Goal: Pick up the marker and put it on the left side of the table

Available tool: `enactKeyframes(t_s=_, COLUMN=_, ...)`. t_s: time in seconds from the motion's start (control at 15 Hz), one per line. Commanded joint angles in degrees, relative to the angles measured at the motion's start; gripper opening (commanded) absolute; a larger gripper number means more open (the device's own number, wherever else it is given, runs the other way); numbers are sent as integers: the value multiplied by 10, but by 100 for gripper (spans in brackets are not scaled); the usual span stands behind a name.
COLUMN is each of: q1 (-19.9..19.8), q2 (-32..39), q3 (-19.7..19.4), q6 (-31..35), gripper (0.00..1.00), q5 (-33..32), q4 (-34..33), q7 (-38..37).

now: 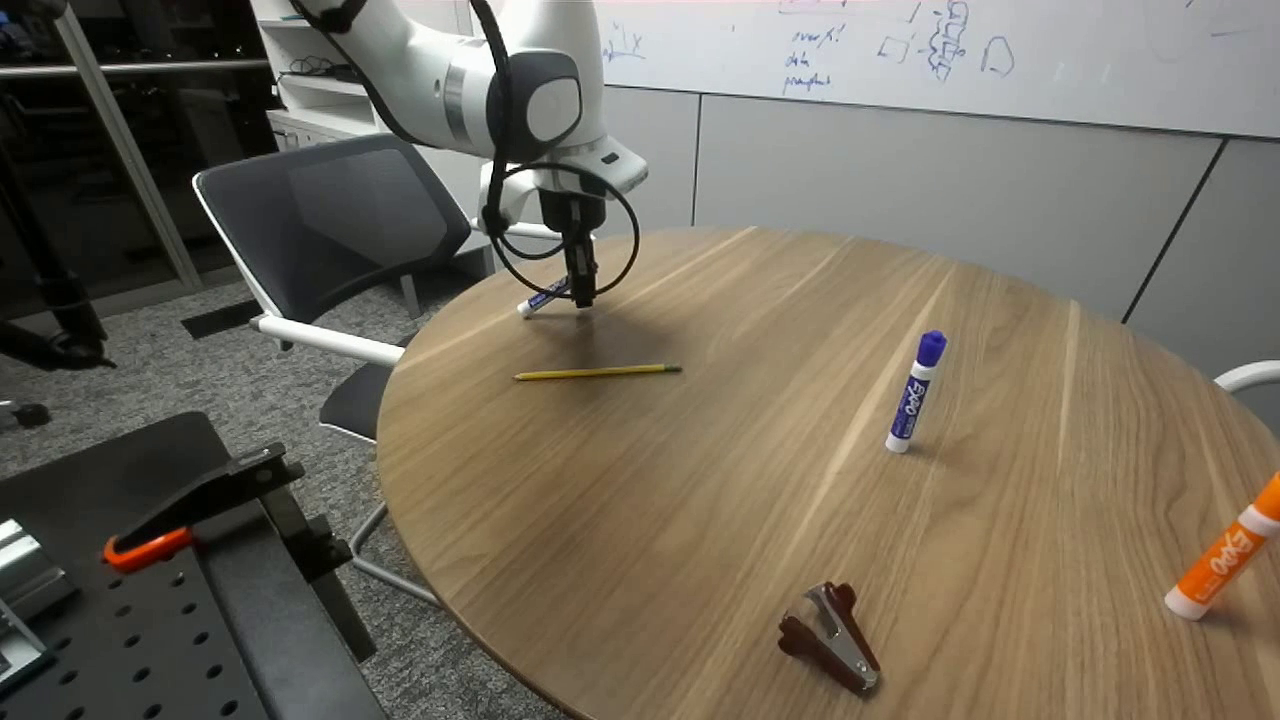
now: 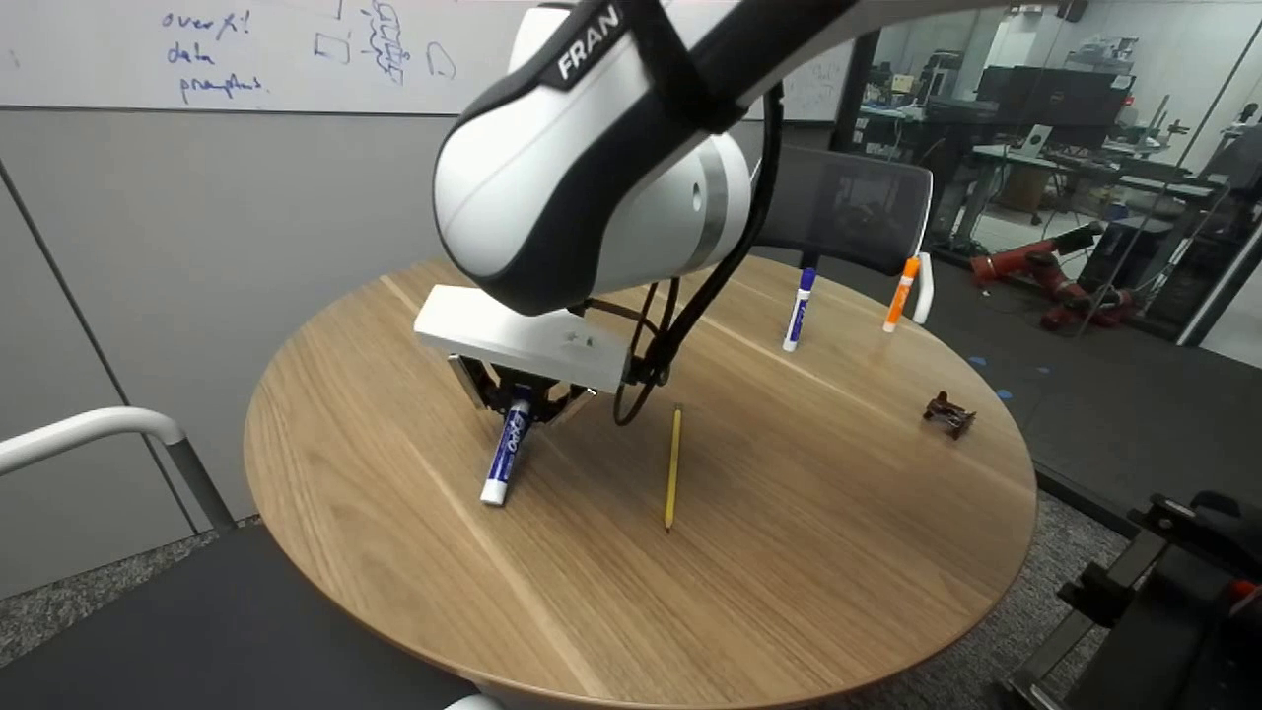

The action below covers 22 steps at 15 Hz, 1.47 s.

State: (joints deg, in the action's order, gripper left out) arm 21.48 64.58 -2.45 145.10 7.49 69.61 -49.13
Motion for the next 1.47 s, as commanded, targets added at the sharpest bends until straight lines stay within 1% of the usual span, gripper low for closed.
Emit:
enactKeyframes(t_s=0.0, q1=13, q2=35, q3=-15, q6=-37, gripper=2, q5=-21, q4=-76, q7=-36)
enactKeyframes(t_s=0.07, q1=14, q2=38, q3=-16, q6=-43, gripper=2, q5=-26, q4=-85, q7=-40)
enactKeyframes(t_s=0.13, q1=14, q2=40, q3=-15, q6=-48, gripper=33, q5=-30, q4=-93, q7=-44)
enactKeyframes(t_s=0.2, q1=13, q2=41, q3=-16, q6=-55, gripper=34, q5=-35, q4=-100, q7=-47)
enactKeyframes(t_s=0.27, q1=12, q2=41, q3=-16, q6=-61, gripper=40, q5=-39, q4=-106, q7=-49)
enactKeyframes(t_s=0.6, q1=10, q2=45, q3=-20, q6=-86, gripper=77, q5=-55, q4=-132, q7=-62)
enactKeyframes(t_s=0.73, q1=8, q2=44, q3=-21, q6=-93, gripper=90, q5=-57, q4=-138, q7=-63)
enactKeyframes(t_s=0.8, q1=7, q2=39, q3=-18, q6=-96, gripper=98, q5=-58, q4=-137, q7=-61)
enactKeyframes(t_s=0.93, q1=2, q2=23, q3=-9, q6=-103, gripper=100, q5=-54, q4=-125, q7=-49)
enactKeyframes(t_s=1.07, q1=-26, q2=-34, q3=31, q6=-158, gripper=100, q5=-28, q4=-69, q7=33)
enactKeyframes(t_s=1.13, q1=-35, q2=-56, q3=40, q6=-166, gripper=100, q5=-24, q4=-42, q7=59)
enactKeyframes(t_s=1.2, q1=-10, q2=5, q3=10, q6=-133, gripper=100, q5=-38, q4=-104, q7=5)
enactKeyframes(t_s=1.27, q1=-19, q2=-8, q3=22, q6=-149, gripper=100, q5=-37, q4=-96, q7=22)
enactKeyframes(t_s=1.4, q1=-28, q2=-32, q3=29, q6=-160, gripper=100, q5=-34, q4=-76, q7=40)
